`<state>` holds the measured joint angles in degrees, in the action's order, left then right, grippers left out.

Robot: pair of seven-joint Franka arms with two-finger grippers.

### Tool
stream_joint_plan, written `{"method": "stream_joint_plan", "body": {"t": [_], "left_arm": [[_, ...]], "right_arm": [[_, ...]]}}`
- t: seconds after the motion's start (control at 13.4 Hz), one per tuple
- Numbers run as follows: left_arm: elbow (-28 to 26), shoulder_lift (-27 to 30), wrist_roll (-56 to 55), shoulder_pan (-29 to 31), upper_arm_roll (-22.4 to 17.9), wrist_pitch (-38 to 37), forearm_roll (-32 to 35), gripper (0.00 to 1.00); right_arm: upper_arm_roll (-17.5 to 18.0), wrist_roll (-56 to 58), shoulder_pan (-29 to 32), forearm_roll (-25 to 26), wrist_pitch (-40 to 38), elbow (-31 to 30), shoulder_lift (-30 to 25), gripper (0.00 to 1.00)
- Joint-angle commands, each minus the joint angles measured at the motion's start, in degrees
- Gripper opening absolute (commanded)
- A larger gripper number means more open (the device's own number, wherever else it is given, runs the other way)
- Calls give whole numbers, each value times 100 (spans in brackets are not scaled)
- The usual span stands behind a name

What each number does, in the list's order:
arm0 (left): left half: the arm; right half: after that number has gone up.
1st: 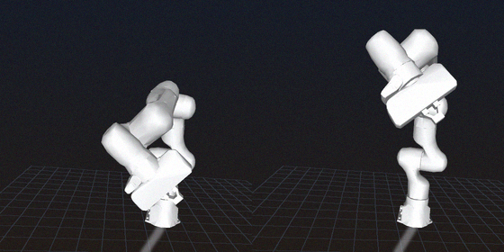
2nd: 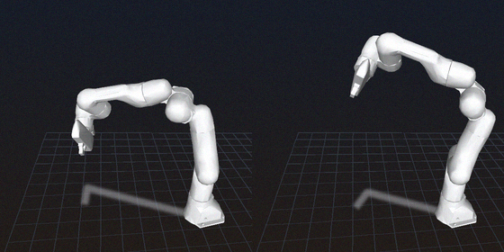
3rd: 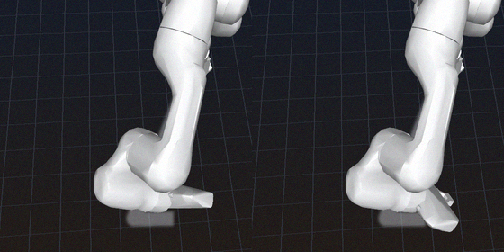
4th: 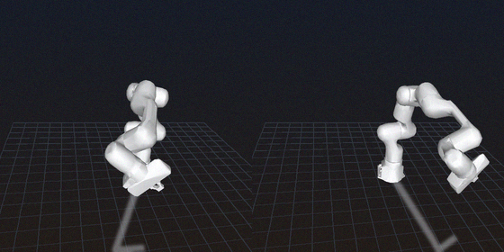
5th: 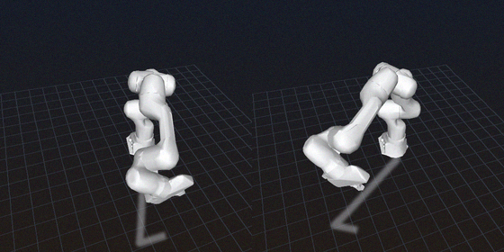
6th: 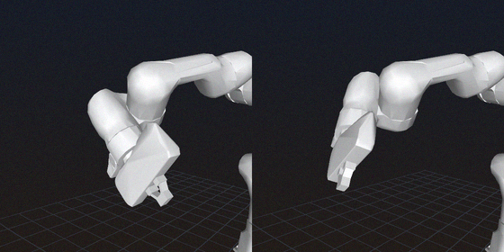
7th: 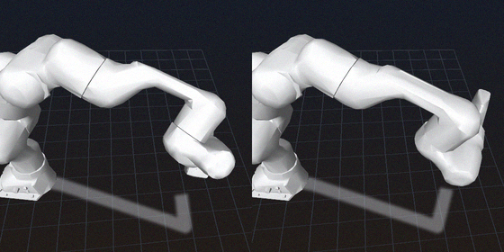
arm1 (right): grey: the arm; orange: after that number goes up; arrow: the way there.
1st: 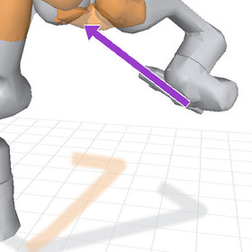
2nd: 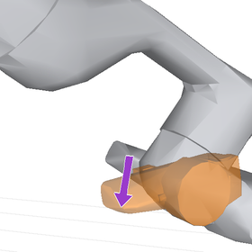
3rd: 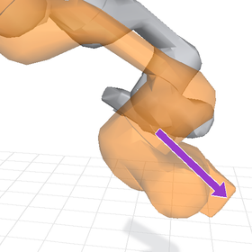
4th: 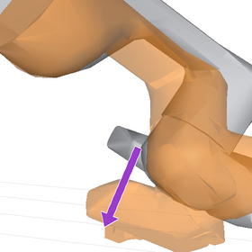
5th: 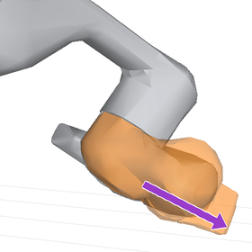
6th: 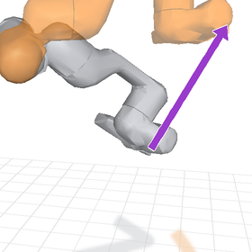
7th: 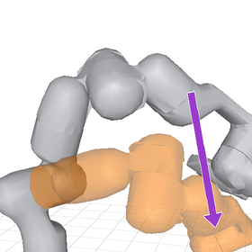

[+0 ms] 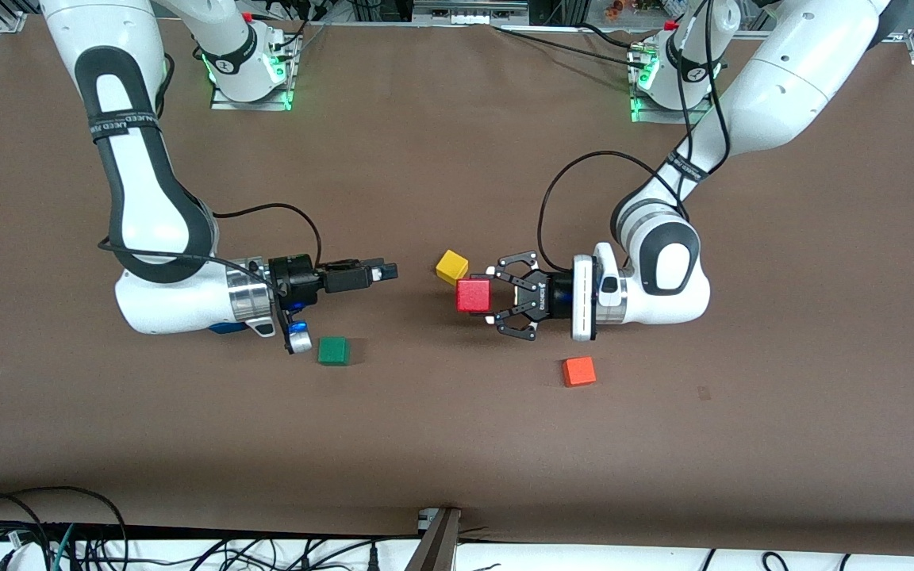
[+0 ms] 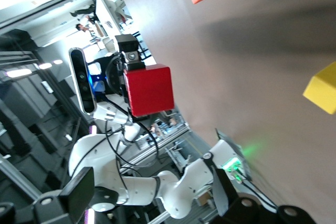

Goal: Pass red block to right arm, stack on blue
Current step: 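Grasp the red cube with the right gripper from the left gripper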

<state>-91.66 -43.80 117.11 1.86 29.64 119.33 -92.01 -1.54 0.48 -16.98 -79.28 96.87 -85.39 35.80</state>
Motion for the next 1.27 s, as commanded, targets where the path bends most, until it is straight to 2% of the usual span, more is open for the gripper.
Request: {"method": "stream_joint_plan", "body": {"t": [0.0, 0.22, 1.2], "left_arm": [[166, -111, 233, -45, -2, 46, -203, 18], [201, -111, 233, -264, -2, 239, -502, 18], [192, -102, 321, -265, -20, 257, -546, 18]], "right_arm": [[-21, 66, -60, -281, 69, -39, 85, 100], [-21, 487, -69, -579, 95, -205, 165, 100], [-21, 1042, -499, -1046, 1132, -65, 420, 100]]}}
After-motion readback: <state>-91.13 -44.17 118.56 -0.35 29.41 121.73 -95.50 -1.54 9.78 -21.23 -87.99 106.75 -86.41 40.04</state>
